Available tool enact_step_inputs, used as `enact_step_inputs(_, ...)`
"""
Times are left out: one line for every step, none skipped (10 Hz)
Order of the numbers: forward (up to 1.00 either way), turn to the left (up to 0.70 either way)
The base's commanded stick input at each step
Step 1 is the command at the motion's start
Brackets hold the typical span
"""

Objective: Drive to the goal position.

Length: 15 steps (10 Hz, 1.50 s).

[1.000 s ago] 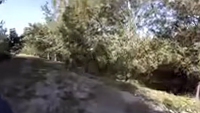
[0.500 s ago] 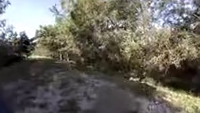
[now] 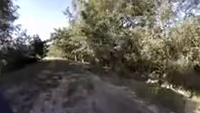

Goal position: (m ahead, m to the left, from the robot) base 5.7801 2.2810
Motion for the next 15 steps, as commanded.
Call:
enact_step_inputs(0.7, 0.0)
enact_step_inputs(0.7, 0.0)
enact_step_inputs(0.7, 0.0)
enact_step_inputs(0.7, 0.0)
enact_step_inputs(0.7, 0.0)
enact_step_inputs(0.7, 0.0)
enact_step_inputs(0.7, 0.0)
enact_step_inputs(0.7, 0.0)
enact_step_inputs(0.7, 0.0)
enact_step_inputs(0.7, 0.0)
enact_step_inputs(0.7, 0.0)
enact_step_inputs(0.7, 0.0)
enact_step_inputs(0.7, 0.0)
enact_step_inputs(0.7, 0.02)
enact_step_inputs(0.7, 0.23)
